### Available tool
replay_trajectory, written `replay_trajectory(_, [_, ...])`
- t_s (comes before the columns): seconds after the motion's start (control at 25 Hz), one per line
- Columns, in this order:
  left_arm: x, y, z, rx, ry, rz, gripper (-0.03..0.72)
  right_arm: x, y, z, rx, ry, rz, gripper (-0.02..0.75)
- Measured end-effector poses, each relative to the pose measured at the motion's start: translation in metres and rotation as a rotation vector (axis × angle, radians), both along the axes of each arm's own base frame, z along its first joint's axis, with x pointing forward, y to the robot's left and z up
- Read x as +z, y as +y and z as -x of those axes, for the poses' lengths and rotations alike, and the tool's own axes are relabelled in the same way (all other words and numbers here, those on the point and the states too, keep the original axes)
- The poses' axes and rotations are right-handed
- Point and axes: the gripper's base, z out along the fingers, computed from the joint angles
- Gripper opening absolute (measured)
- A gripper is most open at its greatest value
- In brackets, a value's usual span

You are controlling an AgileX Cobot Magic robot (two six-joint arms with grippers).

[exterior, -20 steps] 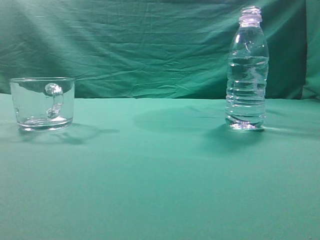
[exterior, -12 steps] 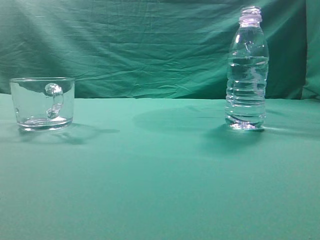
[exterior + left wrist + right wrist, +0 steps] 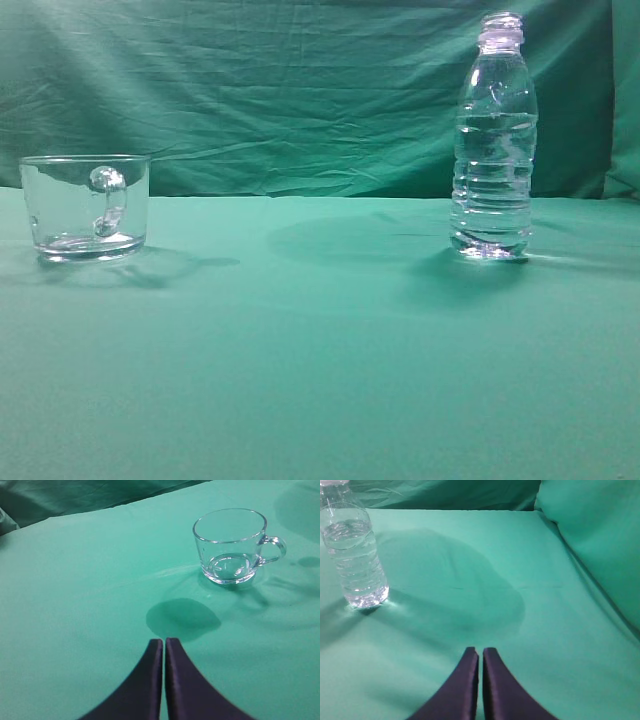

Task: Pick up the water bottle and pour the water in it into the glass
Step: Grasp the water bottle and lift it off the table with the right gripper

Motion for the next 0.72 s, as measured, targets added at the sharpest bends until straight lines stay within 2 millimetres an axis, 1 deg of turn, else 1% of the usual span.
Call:
replay_trajectory(0.48, [0.0, 0.0, 0.0, 0.0, 0.0, 0.0, 0.0, 0.001, -0.001, -0.001, -0.004, -0.017, 0.021, 0.0])
replay_trajectory(0.56, [0.0, 0.0, 0.0, 0.0, 0.0, 0.0, 0.0, 0.006, -0.001, -0.002, -0.015, -0.076, -0.028, 0.0])
replay_trajectory(0.64, [0.0, 0.0, 0.0, 0.0, 0.0, 0.0, 0.0, 0.015, -0.001, -0.004, -0.037, -0.182, -0.116, 0.0])
replay_trajectory(0.72, [0.0, 0.0, 0.0, 0.0, 0.0, 0.0, 0.0, 0.025, -0.003, -0.005, -0.06, -0.294, -0.156, 0.0])
